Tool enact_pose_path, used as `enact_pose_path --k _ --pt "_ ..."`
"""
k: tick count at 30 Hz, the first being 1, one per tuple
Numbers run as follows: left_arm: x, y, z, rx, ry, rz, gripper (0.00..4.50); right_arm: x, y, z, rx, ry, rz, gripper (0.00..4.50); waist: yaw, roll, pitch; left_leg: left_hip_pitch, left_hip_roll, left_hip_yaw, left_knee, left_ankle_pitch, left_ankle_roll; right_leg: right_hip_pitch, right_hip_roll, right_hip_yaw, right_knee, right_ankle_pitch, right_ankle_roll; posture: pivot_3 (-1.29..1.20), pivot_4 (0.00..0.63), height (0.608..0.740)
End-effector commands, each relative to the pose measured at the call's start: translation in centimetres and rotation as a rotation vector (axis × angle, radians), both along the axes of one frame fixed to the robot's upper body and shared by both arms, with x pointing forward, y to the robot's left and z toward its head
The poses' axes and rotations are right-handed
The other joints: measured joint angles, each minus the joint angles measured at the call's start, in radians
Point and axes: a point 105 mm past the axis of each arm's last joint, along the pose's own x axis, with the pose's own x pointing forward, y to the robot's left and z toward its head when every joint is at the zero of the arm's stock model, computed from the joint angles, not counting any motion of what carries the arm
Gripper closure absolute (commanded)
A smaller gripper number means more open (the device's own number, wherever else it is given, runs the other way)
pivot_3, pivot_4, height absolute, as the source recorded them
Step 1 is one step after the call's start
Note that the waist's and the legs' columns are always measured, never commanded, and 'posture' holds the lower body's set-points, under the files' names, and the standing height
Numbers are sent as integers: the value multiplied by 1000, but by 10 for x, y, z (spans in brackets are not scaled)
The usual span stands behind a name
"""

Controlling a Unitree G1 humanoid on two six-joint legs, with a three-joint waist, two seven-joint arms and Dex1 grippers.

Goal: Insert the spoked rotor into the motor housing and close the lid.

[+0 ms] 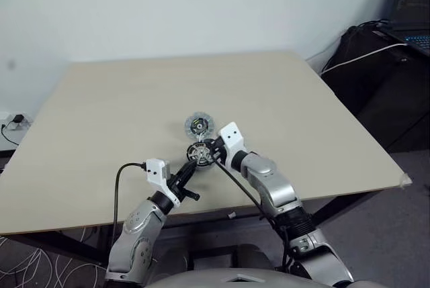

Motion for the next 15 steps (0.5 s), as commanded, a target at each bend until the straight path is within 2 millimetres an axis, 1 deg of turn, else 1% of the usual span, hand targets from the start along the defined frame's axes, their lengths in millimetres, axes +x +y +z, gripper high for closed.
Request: enact_pose_path --k 1,4,7,12,15 --pt "0 7 1 119 -68 10 4462 7 16 17 -10 -66 24 4500 1 0 0 0 0 0 0 0 0 0 0 0 0 0 0 0 0 740" --pt "-4 9 -4 173 -75 -7 4462 11 22 14 -34 -62 30 4500 2 0 0 0 0 0 0 0 0 0 0 0 0 0 0 0 0 740" --pt "-8 9 -5 182 -79 -20 4462 15 26 11 -43 -53 34 4500 6 0 0 0 0 0 0 0 0 0 0 0 0 1 -1 0 0 740" --pt "-10 8 -6 181 -76 -16 4462 23 21 -10 -82 24 1 4500 6 0 0 0 0 0 0 0 0 0 0 0 0 1 -1 0 0 740" --pt "-11 6 -7 174 -73 -18 4462 21 10 -30 -133 91 -23 4500 5 0 0 0 0 0 -1 0 0 0 0 0 0 1 -1 0 0 740"
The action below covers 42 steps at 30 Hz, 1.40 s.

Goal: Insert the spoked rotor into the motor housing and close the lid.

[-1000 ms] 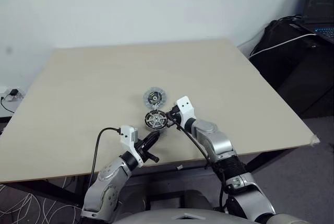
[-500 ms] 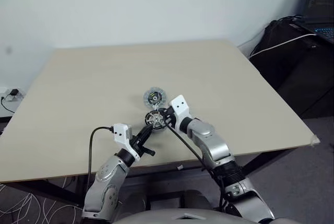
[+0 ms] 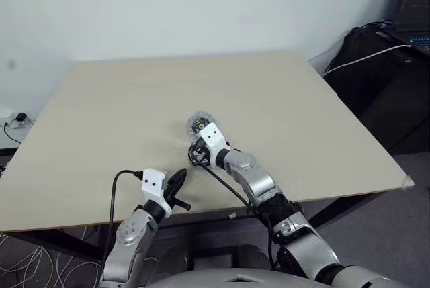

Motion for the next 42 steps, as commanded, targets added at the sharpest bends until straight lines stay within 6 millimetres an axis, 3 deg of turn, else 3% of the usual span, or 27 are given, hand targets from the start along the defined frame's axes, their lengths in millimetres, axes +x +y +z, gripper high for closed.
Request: enact_pose_path --k 1,5,11,15,17,25,33,42 --pt "2 -6 9 -6 -47 -16 4462 6 -9 -2 -30 6 -23 4500 -1 1 0 0 0 0 0 0 0 0 0 0 0 0 0 0 0 740" --pt "2 -8 8 -9 -40 -21 4462 1 -13 -5 -27 31 -21 4500 0 2 -2 1 0 0 0 0 0 1 0 0 0 0 0 0 0 740" --pt "3 -12 8 -12 -42 -34 4462 -11 4 47 35 -125 153 4500 -2 4 -1 0 0 0 0 0 0 0 0 0 0 -3 5 0 0 740" --pt "4 -13 8 -17 -41 -41 4462 -17 0 62 -70 -196 292 4500 -1 4 -1 0 0 0 0 0 0 0 0 0 0 -3 6 0 0 740" --pt "5 -14 8 -19 -40 -44 4500 -18 -5 64 -130 -200 350 4102 2 4 -1 0 0 0 1 0 0 0 0 -1 0 -3 6 0 0 740" --pt "4 -16 5 -27 -29 -40 4500 -19 -11 59 -359 -217 528 1707 7 3 -1 0 0 0 1 0 0 0 -1 -1 0 -3 6 0 0 740" --pt "3 -16 4 -27 -21 -35 4500 -18 -10 46 -632 -268 753 1707 10 3 -1 0 0 0 1 0 0 0 -1 -1 0 -3 6 0 0 740" --pt "2 -16 3 -34 -14 -21 4500 -26 -12 24 -746 -190 918 1707 14 3 -1 0 0 0 1 0 0 0 -1 -1 0 0 1 0 0 740"
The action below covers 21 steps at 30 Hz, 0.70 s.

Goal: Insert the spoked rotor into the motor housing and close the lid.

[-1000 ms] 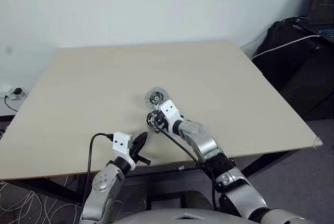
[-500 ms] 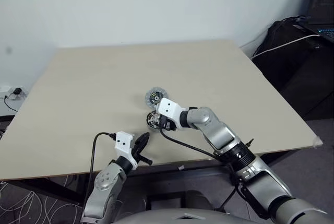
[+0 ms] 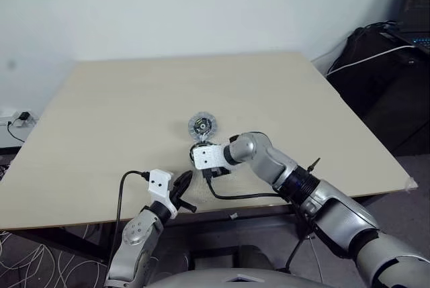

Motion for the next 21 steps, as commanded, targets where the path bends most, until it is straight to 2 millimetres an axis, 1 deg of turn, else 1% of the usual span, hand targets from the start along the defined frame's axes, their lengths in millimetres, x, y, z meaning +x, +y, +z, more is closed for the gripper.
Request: enact_pose_path --k 1,11,21 --pt "2 -2 8 -4 -37 2 4500 3 5 9 -13 -21 50 1707 0 0 0 0 0 0 0 0 0 0 0 0 0 0 0 0 0 740" --pt "0 -5 7 -22 -32 7 4500 13 -5 2 -66 29 30 1707 0 0 0 0 0 0 0 0 0 0 0 0 0 0 0 0 0 740" --pt "-1 -5 7 -30 -29 9 4500 18 -7 -1 -69 35 7 1707 0 0 0 1 0 0 0 0 0 1 0 0 1 0 0 0 0 740"
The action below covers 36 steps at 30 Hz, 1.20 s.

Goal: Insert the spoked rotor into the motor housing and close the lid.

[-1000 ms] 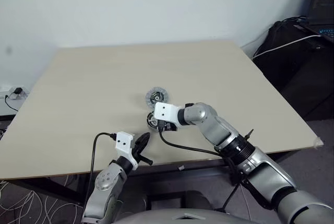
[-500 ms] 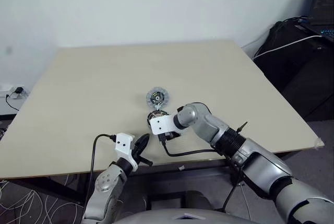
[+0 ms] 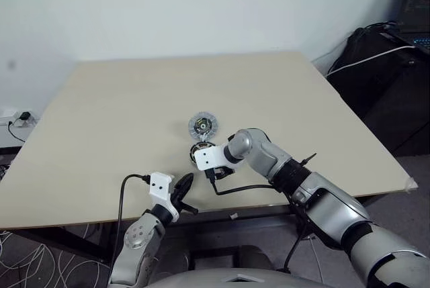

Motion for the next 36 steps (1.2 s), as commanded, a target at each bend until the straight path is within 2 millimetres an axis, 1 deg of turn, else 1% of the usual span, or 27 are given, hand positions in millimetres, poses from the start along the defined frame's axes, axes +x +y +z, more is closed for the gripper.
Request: enact_pose_path --k 1,5,6,8,14,15,24,28,30,33,34,35,36 --pt "3 -2 9 -6 -45 -4 4500 11 -2 7 -4 -28 -24 1707 -1 0 0 0 0 0 0 0 0 0 0 0 0 0 0 0 0 740" --pt "3 -3 9 -8 -44 -8 4500 15 -5 4 -19 -22 -48 1707 -4 0 0 3 0 0 0 0 0 2 0 0 0 -1 1 0 0 740" --pt "2 -3 9 -9 -43 -7 4500 15 -5 4 -19 -21 -50 1886 -5 0 0 3 0 0 0 -1 -2 3 0 0 0 -2 4 0 0 740" --pt "2 -3 9 -11 -42 -6 4500 16 -5 4 -21 -22 -52 2333 -4 0 0 4 0 0 0 -2 -4 4 0 0 1 -2 4 0 0 740" --pt "2 -3 9 -15 -41 -2 4500 17 -5 4 -19 -26 -57 4201 1 0 0 4 -1 0 0 -1 -3 4 0 0 0 -2 4 0 0 740" --pt "2 -4 9 -16 -41 -2 4500 17 -5 3 -19 -26 -57 4336 1 0 -1 4 0 0 0 -1 -3 4 0 0 0 -2 3 0 0 740" --pt "1 -5 9 -25 -36 -3 4500 17 -6 3 -8 -21 -74 4386 0 1 0 4 0 0 0 -1 -4 3 0 0 1 -2 4 0 0 740" --pt "1 -5 9 -28 -32 -1 4500 16 -2 6 56 2 -120 4386 0 1 0 4 0 0 0 -1 -4 3 0 0 0 -2 4 0 0 740" --pt "0 -5 9 -28 -32 1 4500 15 1 13 125 24 -163 4386 2 1 0 4 0 0 0 -1 -4 3 0 0 0 -2 4 0 0 740" --pt "0 -5 9 -30 -30 5 4500 13 4 28 256 63 -281 4386 2 1 0 2 0 -1 0 -1 -3 2 0 0 0 -2 3 0 0 740" --pt "0 -5 9 -31 -30 6 4500 11 4 32 282 75 -309 4386 2 1 0 0 0 -1 0 -1 -3 0 0 0 0 -2 3 0 0 740" --pt "0 -5 9 -33 -28 7 4500 7 2 36 306 88 -331 4386 2 1 0 -2 0 -1 0 0 -1 -2 0 0 0 1 0 0 0 740" --pt "1 -6 9 -34 -27 7 4500 4 1 40 328 102 -353 4386 3 1 0 -3 -1 -1 -1 1 -1 -3 0 0 0 3 1 0 0 740"
